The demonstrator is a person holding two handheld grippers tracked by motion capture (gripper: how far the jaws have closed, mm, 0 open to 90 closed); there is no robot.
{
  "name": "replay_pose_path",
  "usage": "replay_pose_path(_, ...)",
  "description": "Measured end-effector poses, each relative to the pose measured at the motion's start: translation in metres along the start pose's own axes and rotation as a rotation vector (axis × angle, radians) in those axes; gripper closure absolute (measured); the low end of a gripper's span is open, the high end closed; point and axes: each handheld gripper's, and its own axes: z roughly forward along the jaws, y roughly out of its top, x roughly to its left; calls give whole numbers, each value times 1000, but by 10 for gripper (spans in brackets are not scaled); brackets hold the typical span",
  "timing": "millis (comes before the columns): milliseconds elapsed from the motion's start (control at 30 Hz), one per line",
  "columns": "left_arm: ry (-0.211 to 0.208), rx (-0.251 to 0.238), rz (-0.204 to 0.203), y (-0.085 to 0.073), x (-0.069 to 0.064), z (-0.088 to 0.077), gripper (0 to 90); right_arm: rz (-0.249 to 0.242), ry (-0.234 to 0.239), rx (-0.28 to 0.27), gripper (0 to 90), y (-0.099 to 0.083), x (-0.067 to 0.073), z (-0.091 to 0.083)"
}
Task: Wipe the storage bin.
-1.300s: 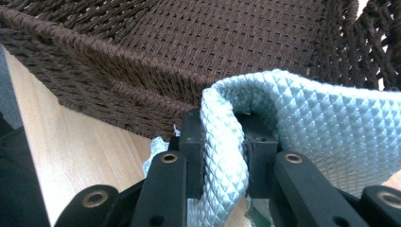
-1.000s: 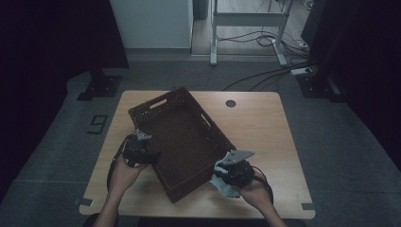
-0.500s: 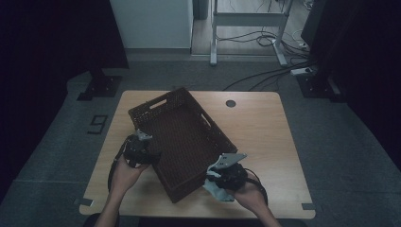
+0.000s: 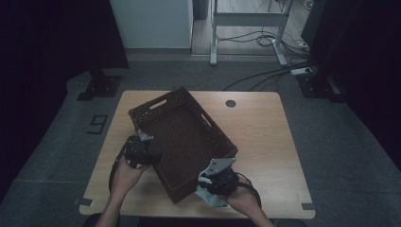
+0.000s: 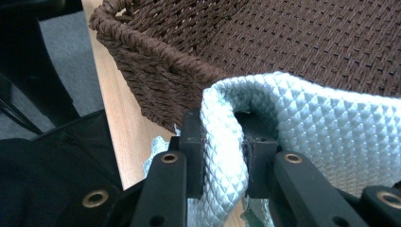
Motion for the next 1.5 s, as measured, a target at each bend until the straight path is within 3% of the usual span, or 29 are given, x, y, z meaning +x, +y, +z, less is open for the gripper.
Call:
replay_pose_path(233, -1, 7, -6, 0, -1, 0, 209, -1, 12, 1, 730, 0, 3, 0)
replay_pose_path(300, -16, 9, -12, 0, -2, 0, 209, -4, 56, -7, 732, 1, 6, 2)
replay_pose_path(400, -10, 13, -11, 1, -4, 0, 209, -53, 55, 6, 731, 7, 17, 9)
replay_pose_path(700, -13, 13, -14, 1, -5, 0, 209, -87, 127, 5, 731, 17, 32, 23)
replay_pose_path(1100, 9, 18, 12, 1, -10, 1, 208, -135, 199, 24, 730, 30, 50, 41)
replay_pose_path(1500, 3, 20, 12, 1, -9, 0, 211, -150, 189, 79, 740, 21, 52, 60)
